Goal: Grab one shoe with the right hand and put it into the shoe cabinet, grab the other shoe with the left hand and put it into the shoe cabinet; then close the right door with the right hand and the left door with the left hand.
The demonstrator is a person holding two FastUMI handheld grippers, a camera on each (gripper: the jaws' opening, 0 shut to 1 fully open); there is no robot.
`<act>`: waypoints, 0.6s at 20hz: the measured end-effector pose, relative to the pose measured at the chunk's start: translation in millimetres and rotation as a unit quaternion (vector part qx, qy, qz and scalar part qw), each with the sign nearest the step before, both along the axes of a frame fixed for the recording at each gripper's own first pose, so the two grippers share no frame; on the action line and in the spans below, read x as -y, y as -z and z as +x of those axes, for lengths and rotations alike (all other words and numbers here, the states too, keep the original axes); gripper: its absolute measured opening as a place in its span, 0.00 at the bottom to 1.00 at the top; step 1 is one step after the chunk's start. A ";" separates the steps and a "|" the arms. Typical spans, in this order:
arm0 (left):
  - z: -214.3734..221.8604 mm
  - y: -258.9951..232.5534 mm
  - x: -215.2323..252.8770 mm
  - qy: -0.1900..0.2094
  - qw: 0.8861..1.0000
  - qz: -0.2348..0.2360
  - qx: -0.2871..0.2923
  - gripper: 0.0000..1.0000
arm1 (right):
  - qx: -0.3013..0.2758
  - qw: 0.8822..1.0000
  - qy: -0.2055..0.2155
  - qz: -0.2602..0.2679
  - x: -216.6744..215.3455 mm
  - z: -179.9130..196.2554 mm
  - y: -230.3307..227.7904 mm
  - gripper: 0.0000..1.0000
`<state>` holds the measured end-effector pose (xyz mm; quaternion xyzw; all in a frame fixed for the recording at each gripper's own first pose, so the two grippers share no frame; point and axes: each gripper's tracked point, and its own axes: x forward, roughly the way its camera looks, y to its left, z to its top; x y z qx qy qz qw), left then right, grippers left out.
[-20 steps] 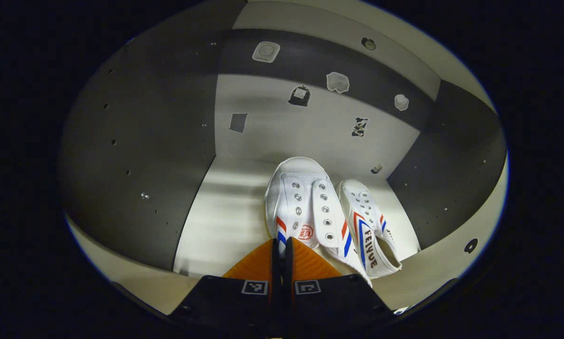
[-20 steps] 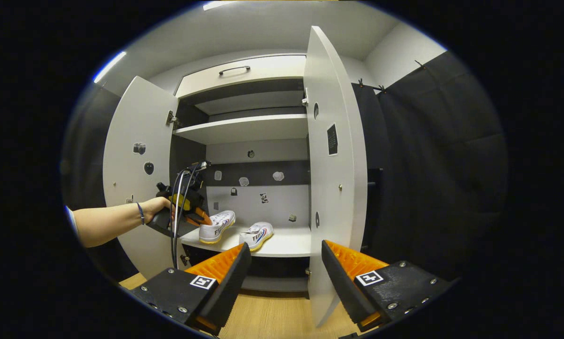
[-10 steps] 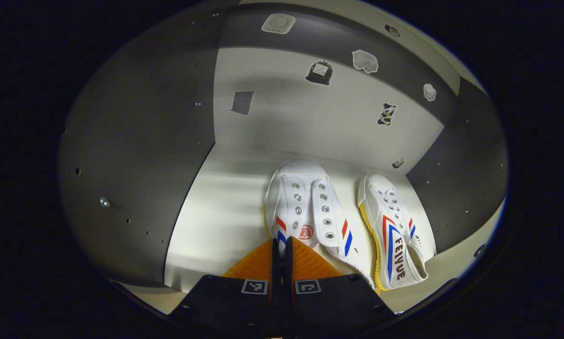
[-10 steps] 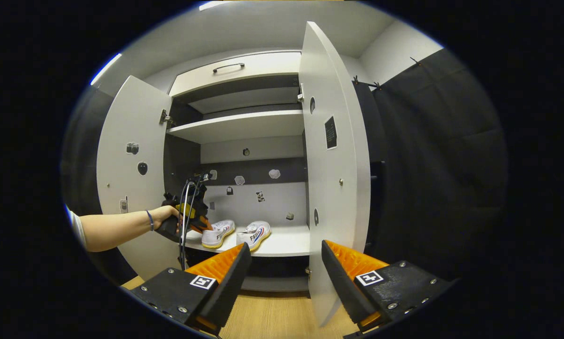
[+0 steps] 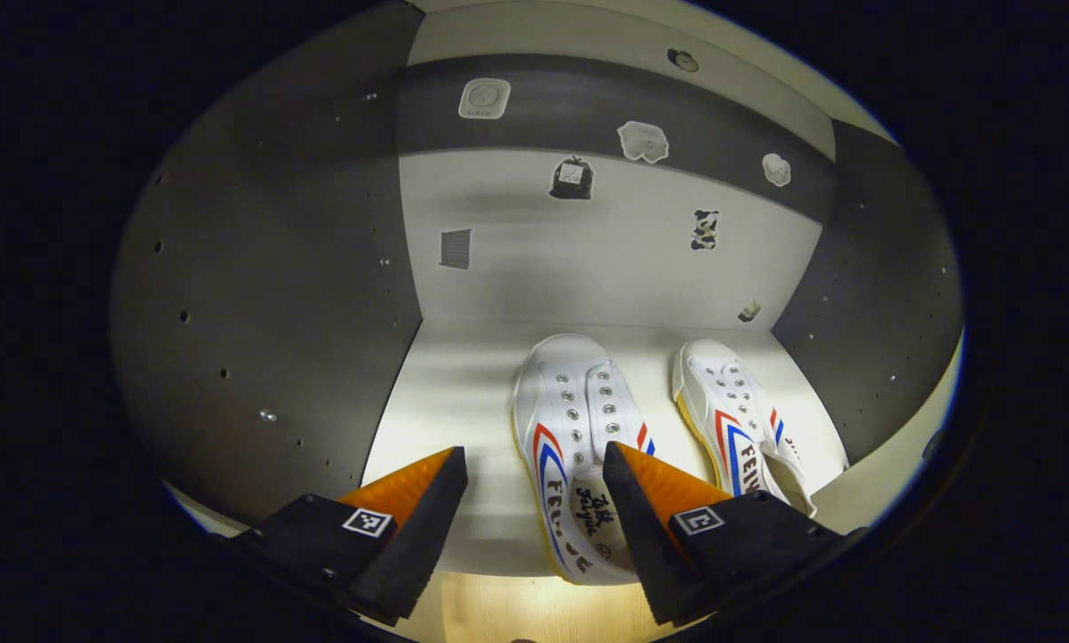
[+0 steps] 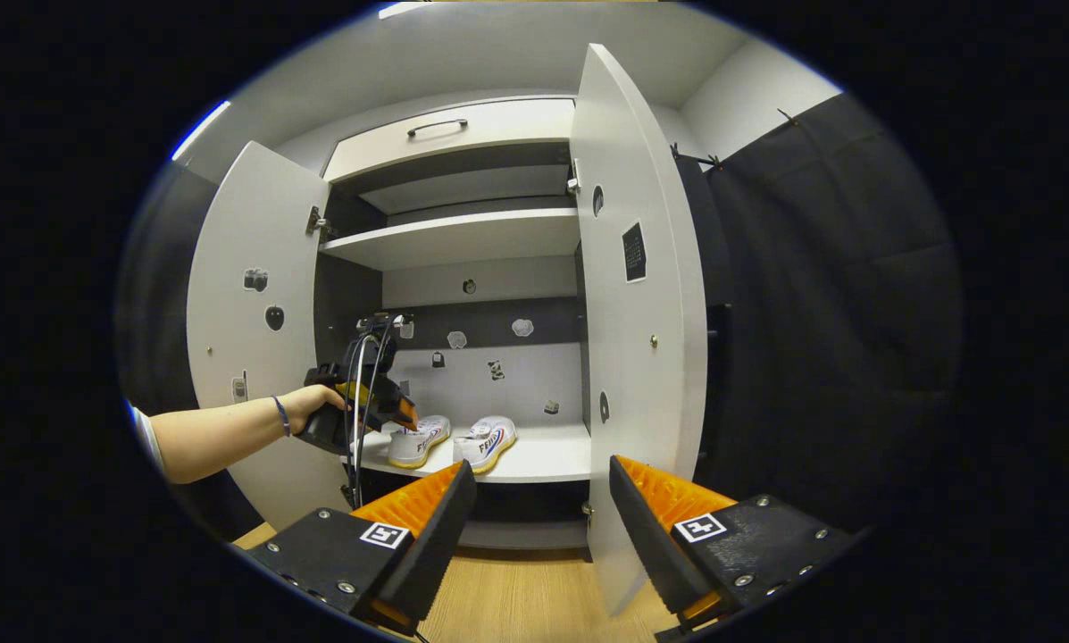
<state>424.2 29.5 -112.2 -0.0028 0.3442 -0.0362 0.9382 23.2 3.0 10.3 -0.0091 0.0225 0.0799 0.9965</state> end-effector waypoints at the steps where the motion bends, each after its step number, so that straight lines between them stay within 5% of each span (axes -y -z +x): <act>1: -5.3 -8.1 0.9 -0.001 1.000 0.001 0.011 0.97 | 0.000 1.000 0.001 0.001 2.3 -0.9 -1.4 0.92; 12: -90.4 -155.9 15.9 0.017 0.978 0.017 0.209 0.97 | -0.005 0.999 0.034 0.001 63.4 -16.2 -2.5 0.92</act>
